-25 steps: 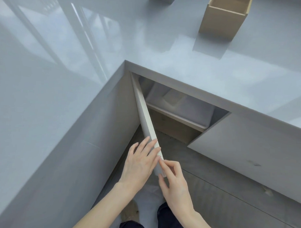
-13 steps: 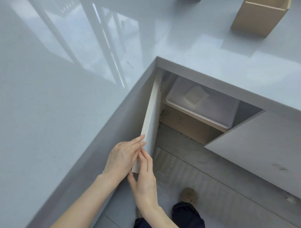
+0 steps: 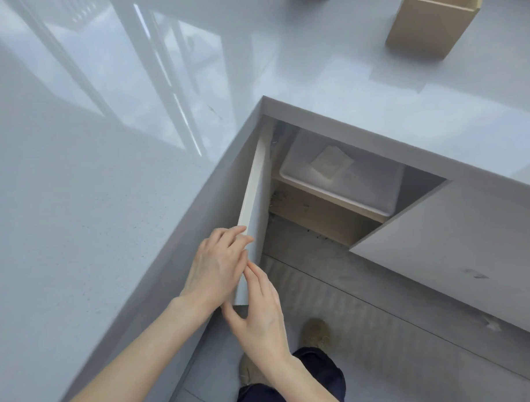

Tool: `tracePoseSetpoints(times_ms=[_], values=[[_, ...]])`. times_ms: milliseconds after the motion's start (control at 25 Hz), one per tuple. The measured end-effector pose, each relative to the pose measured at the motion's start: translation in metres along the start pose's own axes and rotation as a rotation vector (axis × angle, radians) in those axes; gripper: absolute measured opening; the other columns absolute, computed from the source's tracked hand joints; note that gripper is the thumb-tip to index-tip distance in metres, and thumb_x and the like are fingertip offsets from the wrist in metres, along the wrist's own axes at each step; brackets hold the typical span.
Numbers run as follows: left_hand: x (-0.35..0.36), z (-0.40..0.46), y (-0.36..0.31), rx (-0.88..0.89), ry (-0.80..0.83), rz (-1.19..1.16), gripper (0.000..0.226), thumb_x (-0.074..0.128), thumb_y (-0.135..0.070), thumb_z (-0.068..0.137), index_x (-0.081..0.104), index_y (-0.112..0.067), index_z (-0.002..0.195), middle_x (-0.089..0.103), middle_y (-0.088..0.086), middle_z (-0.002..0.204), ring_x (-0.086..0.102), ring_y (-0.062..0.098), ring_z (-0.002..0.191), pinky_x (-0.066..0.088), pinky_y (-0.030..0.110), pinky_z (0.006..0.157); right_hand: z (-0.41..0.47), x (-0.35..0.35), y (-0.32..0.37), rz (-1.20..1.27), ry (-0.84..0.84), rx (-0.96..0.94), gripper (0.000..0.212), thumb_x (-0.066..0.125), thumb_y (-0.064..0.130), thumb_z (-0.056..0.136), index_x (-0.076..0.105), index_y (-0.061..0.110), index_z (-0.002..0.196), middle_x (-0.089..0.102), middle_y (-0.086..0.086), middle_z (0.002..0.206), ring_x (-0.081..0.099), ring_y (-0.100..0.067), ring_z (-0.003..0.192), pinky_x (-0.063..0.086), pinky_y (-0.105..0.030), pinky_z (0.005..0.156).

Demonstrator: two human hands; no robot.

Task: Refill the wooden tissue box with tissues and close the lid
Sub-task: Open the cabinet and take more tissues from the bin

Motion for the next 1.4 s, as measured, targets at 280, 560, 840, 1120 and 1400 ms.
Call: tracePoseSetpoints(times_ms=[280, 560, 840, 1120, 1400], values=[[0.012, 0.062, -0.041, 0.082, 0.102, 0.037, 0.042, 0.048, -0.025, 0.086, 0.055, -0.011, 0.125, 0.054, 0.013, 0.134, 0.050, 0.030, 0.125, 0.043, 0.043, 0.099, 0.057, -0.070, -0.055, -0.390, -0.031, 0.085, 0.064, 0.045, 0.038, 0.085, 0.032, 0.013, 0.142, 0.029, -0.005, 0.153, 0.019, -0.022, 0.144, 0.011, -0.042, 0.115], [0.043, 0.132, -0.064, -0.036, 0.324, 0.112, 0.061, 0.033, -0.036, 0.096, 0.007, -0.016, 0.148, 0.004, 0.007, 0.158, -0.003, 0.026, 0.145, 0.000, 0.042, 0.117, 0.122, -0.131, -0.109, -0.578, 0.068, 0.160, 0.073, 0.058, 0.037, 0.083, 0.026, 0.013, 0.144, 0.021, -0.009, 0.156, 0.015, -0.027, 0.145, 0.011, -0.048, 0.116], [0.068, 0.178, -0.073, -0.044, 0.357, 0.093, 0.064, 0.037, -0.038, 0.094, 0.010, -0.015, 0.147, 0.011, 0.008, 0.157, 0.004, 0.026, 0.144, 0.005, 0.043, 0.116, 0.164, -0.152, -0.140, -0.596, 0.160, 0.159, 0.072, 0.050, 0.039, 0.088, 0.016, 0.015, 0.147, 0.011, -0.006, 0.159, 0.003, -0.023, 0.147, 0.002, -0.045, 0.118], [0.119, 0.220, -0.053, -0.038, 0.358, 0.043, 0.065, 0.038, -0.039, 0.094, 0.008, -0.016, 0.148, 0.009, 0.006, 0.158, 0.006, 0.023, 0.145, 0.004, 0.042, 0.116, 0.205, -0.133, -0.191, -0.569, 0.239, 0.234, 0.072, 0.042, 0.045, 0.092, 0.004, 0.021, 0.148, -0.006, 0.001, 0.159, -0.009, -0.017, 0.146, -0.005, -0.040, 0.119], [0.194, 0.247, -0.033, -0.021, 0.272, -0.068, 0.063, 0.038, -0.037, 0.095, 0.011, -0.016, 0.147, 0.014, 0.006, 0.156, 0.016, 0.023, 0.142, 0.012, 0.037, 0.115, 0.248, -0.108, -0.256, -0.634, 0.134, 0.219, 0.071, 0.040, 0.045, 0.092, 0.006, 0.018, 0.148, -0.001, -0.003, 0.159, -0.003, -0.018, 0.147, 0.000, -0.042, 0.119]])
Point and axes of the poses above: each hand's wrist, its own z-axis towards the middle knuckle, its own x-axis out of the palm, y = z × x, the point moved 4 cm from there along z, towards the middle knuckle
